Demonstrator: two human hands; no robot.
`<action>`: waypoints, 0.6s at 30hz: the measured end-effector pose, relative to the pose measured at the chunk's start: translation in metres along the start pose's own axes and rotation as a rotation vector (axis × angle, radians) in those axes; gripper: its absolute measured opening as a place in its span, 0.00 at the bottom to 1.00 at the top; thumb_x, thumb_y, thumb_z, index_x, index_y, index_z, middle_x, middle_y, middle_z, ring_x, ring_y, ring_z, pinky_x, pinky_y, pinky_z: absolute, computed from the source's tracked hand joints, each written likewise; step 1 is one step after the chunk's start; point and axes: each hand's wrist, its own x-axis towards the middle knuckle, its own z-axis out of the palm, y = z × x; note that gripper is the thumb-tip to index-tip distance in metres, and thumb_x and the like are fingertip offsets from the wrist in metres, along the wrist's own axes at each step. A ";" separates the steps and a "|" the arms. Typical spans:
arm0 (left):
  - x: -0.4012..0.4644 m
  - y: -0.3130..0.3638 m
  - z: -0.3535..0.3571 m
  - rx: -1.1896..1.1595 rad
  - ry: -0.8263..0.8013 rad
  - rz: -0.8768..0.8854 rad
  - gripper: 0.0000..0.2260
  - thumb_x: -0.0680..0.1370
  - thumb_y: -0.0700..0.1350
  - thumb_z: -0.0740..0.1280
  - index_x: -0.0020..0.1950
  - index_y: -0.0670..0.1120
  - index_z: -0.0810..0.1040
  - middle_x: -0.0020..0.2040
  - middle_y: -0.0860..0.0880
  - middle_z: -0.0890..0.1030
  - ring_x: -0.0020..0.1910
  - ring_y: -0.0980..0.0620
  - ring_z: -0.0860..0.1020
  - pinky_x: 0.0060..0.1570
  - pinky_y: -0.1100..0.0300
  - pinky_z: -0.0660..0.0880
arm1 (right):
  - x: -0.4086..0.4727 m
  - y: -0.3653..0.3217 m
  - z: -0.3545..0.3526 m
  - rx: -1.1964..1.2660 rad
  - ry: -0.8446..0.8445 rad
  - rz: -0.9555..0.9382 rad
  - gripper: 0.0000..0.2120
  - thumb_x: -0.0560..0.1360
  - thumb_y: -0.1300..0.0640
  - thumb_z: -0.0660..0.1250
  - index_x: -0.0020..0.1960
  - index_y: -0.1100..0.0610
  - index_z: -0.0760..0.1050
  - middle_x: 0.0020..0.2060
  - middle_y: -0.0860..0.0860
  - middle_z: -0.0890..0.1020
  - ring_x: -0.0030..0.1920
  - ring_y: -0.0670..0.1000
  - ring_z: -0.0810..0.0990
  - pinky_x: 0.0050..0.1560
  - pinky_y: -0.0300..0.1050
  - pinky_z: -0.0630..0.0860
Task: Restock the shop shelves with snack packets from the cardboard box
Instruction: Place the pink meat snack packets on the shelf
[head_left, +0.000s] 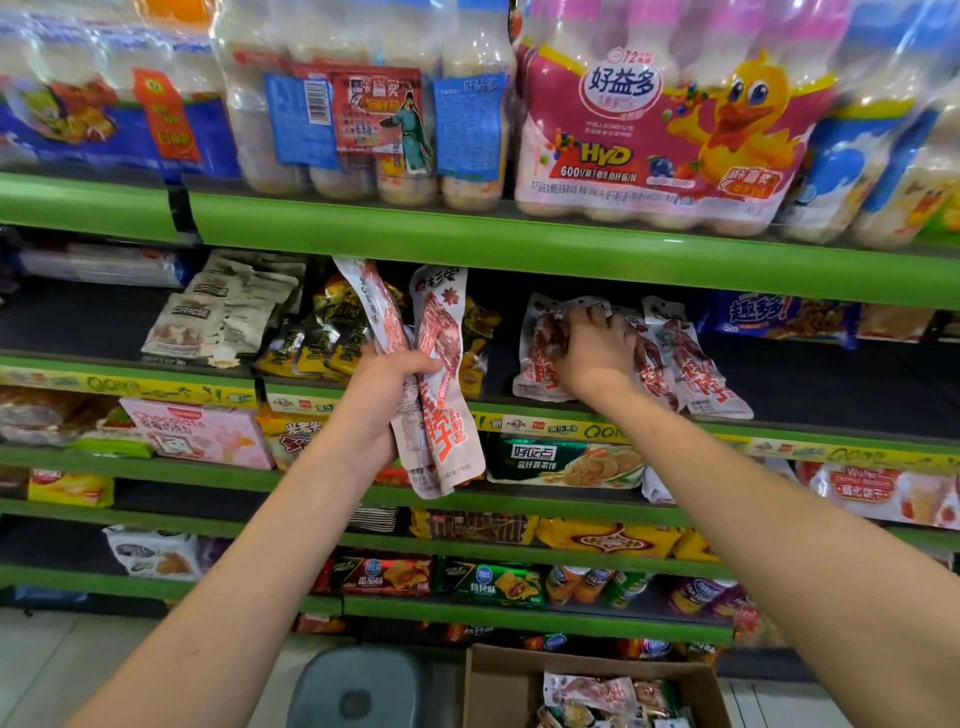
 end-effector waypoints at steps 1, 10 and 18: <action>0.000 0.000 0.001 -0.006 -0.004 0.000 0.24 0.75 0.35 0.66 0.71 0.37 0.68 0.40 0.45 0.80 0.30 0.50 0.81 0.31 0.58 0.78 | 0.000 0.001 -0.001 0.005 -0.015 -0.042 0.24 0.78 0.48 0.62 0.72 0.52 0.65 0.71 0.57 0.69 0.72 0.63 0.63 0.69 0.61 0.61; -0.002 -0.006 0.010 0.009 -0.046 -0.029 0.24 0.75 0.36 0.67 0.70 0.36 0.68 0.38 0.45 0.80 0.30 0.50 0.81 0.31 0.57 0.78 | 0.004 0.011 -0.001 0.013 -0.385 -0.097 0.33 0.75 0.30 0.54 0.76 0.42 0.61 0.75 0.51 0.67 0.77 0.58 0.58 0.74 0.61 0.56; -0.002 -0.008 0.013 0.015 -0.059 -0.038 0.22 0.76 0.36 0.65 0.70 0.35 0.69 0.38 0.45 0.81 0.32 0.49 0.81 0.32 0.57 0.79 | 0.001 0.012 -0.005 0.060 -0.379 -0.082 0.32 0.73 0.32 0.57 0.75 0.42 0.63 0.75 0.52 0.67 0.75 0.58 0.62 0.73 0.59 0.61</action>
